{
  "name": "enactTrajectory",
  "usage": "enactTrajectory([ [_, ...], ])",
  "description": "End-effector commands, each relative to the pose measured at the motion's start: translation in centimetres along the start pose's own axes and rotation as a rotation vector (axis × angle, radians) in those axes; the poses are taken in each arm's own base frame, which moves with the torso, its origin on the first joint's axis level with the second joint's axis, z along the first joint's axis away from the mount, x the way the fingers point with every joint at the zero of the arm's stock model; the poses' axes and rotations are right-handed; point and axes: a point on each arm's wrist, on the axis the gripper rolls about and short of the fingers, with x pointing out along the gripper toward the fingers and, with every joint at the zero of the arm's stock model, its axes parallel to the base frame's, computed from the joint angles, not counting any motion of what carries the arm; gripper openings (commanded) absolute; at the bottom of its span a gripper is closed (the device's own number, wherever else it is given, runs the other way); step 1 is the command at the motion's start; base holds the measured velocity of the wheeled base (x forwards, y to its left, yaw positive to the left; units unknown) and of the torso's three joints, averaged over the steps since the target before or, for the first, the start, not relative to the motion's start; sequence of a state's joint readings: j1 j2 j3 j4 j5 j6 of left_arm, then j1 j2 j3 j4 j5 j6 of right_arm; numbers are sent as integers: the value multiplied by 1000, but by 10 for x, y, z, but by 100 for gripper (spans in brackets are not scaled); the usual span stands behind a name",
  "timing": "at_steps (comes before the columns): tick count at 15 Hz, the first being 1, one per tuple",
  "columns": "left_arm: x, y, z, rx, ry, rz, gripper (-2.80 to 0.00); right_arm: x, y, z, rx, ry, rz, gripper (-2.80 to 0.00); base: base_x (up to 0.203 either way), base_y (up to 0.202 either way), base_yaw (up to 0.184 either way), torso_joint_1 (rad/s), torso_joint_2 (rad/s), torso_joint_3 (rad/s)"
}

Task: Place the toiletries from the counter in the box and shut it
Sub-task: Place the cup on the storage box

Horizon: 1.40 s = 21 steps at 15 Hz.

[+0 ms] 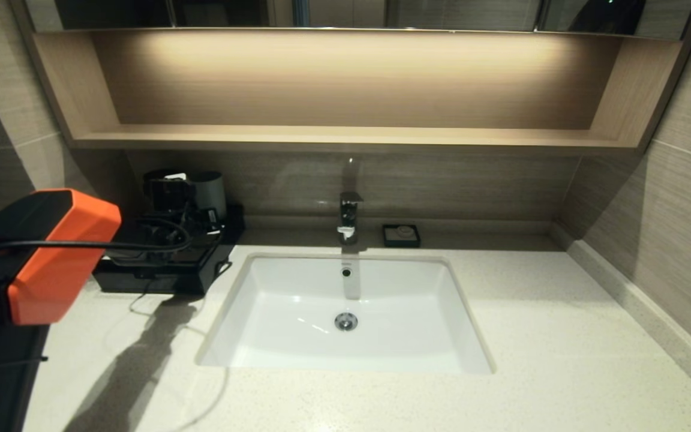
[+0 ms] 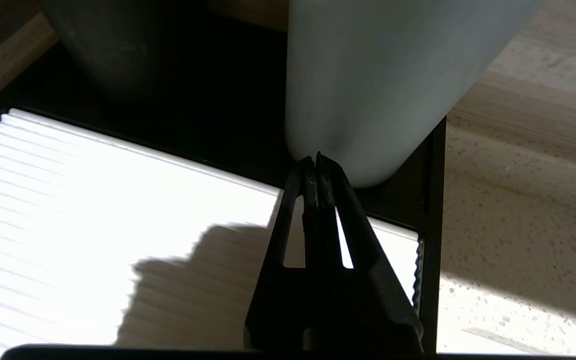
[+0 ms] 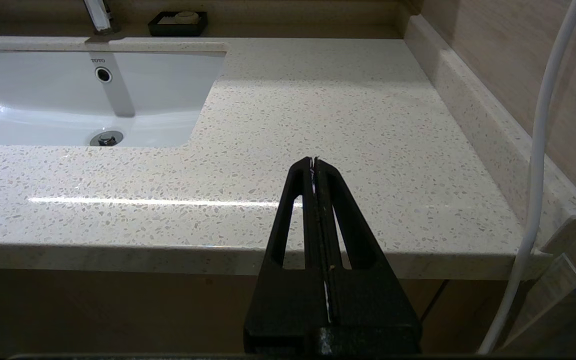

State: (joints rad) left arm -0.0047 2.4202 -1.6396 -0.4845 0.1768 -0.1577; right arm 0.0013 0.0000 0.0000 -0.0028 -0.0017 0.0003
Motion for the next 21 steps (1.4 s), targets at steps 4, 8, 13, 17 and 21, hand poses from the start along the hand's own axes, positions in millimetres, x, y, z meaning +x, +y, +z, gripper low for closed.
enactTrajectory([
  [4,-27,3,15,-4,-3,1,-280,0,0,0,0,1,0,-280,0,0,0,0,0,0],
  [8,-53,8,16,4,30,7,-280,0,0,0,0,-1,0,-280,0,0,0,0,0,0],
  [13,-110,15,21,6,-10,-13,-280,0,0,0,0,1,0,-280,0,0,0,0,0,0],
  [17,-165,20,30,6,-32,-69,-280,0,0,0,0,0,0,-280,0,0,0,0,0,0],
  [21,-218,27,39,9,-73,-107,-280,0,0,0,0,0,0,-280,0,0,0,0,0,0],
])
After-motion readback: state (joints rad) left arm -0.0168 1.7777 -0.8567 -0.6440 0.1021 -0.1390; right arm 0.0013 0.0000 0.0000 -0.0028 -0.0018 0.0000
